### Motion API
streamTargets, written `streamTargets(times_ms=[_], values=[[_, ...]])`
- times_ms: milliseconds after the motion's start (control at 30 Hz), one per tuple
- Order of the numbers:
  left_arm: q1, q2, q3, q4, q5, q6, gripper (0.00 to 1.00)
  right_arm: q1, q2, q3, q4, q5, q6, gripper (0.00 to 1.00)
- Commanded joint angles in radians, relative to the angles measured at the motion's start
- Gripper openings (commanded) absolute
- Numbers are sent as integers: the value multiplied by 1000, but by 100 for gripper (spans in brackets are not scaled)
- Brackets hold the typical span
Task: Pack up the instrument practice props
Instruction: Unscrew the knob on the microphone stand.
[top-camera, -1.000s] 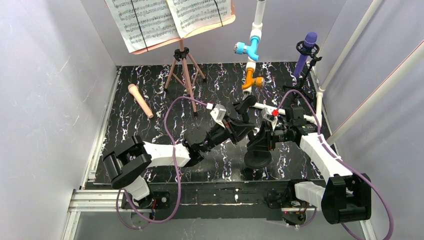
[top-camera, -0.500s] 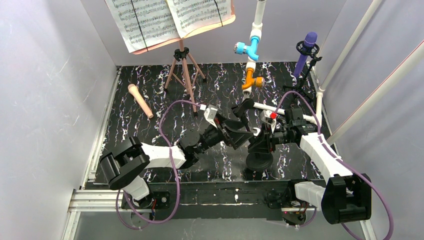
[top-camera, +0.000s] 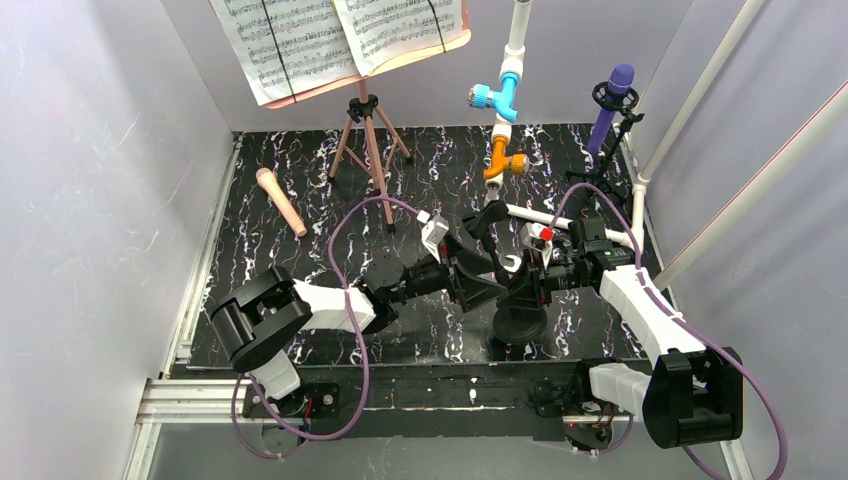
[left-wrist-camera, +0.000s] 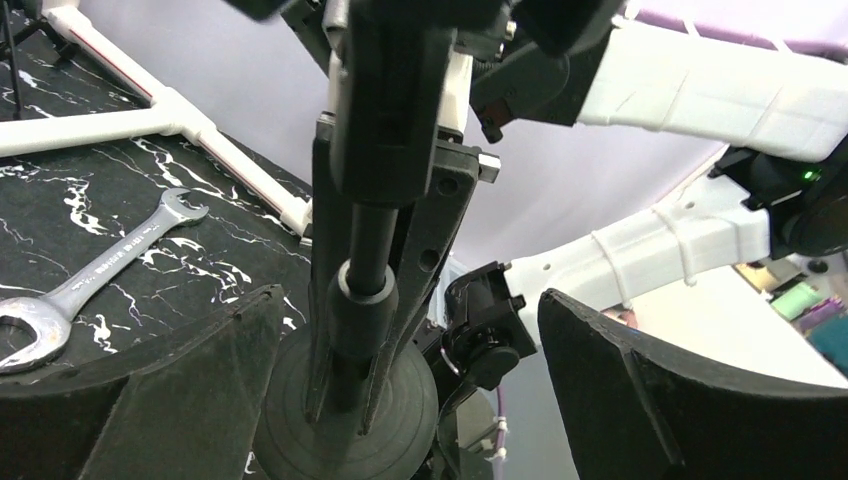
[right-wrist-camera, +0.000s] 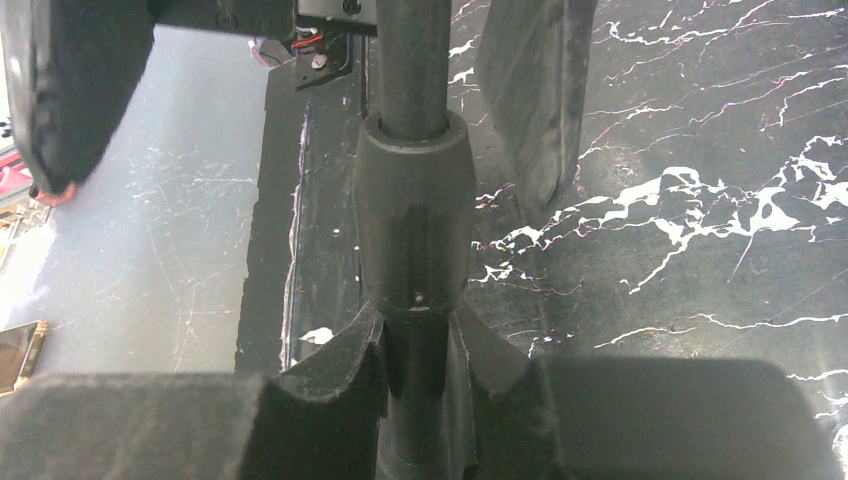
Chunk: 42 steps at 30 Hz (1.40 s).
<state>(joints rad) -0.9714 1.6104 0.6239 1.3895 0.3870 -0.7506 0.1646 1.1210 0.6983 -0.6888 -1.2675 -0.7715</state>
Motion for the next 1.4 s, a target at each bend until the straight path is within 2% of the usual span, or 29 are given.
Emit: streamTargets(times_ms=[0,267,300,333,367,400,433,500,567,600,667,733,767,1000,1033,1067,1100,1133,1167,1233,1267,1300,1367], values=[[-28,33,52,34,2,107,94,0,-20,40,-10,-76,-18,1],[-36,77,86,36,-44,96,59,0,-21,40,-12,-69,-18,1],[-35,78,84,36,-51,93,50,0,-21,41,-12,-67,-16,1],[-35,75,83,36,-64,88,33,0,-22,42,-13,-63,-16,1],[-36,72,81,36,-71,83,24,0,-23,42,-13,-59,-16,1],[-37,69,78,34,-86,77,9,0,-22,43,-13,-51,-15,1],[-37,65,66,33,-138,43,0,0,-23,44,-10,-39,-15,1],[-74,24,21,27,-303,8,0,0,-23,46,25,4,29,1],[-153,-33,12,-18,-551,-51,0,0,-23,40,96,49,99,1],[-237,-81,52,-167,-766,-82,0,0,-20,37,140,89,154,1],[-314,-99,101,-282,-898,-33,0,-2,-21,31,177,124,194,1],[-380,-112,175,-502,-1085,-43,0,-2,-20,29,193,146,215,1],[-408,-109,197,-533,-1156,0,0,-2,-18,29,195,146,216,1],[-414,-128,201,-567,-1147,25,0,-2,-15,35,185,122,207,1],[-413,-138,195,-567,-1141,26,8,-3,-14,40,168,109,185,1],[-410,-147,185,-565,-1125,29,31,-3,-12,46,132,96,154,1],[-404,-158,170,-564,-1103,33,43,-4,-11,53,103,80,120,1],[-396,-170,163,-561,-1077,39,50,-4,-9,58,83,69,96,1],[-384,-183,144,-555,-1037,42,64,-4,-9,61,68,60,77,1],[-360,-209,105,-537,-948,47,84,-5,-7,65,50,49,54,1],[-337,-224,79,-492,-858,67,94,-5,-7,66,41,43,40,1],[-317,-228,52,-446,-778,86,98,-5,-6,67,33,38,31,1],[-265,-223,4,-345,-614,89,98,-5,-7,69,16,28,11,1]])
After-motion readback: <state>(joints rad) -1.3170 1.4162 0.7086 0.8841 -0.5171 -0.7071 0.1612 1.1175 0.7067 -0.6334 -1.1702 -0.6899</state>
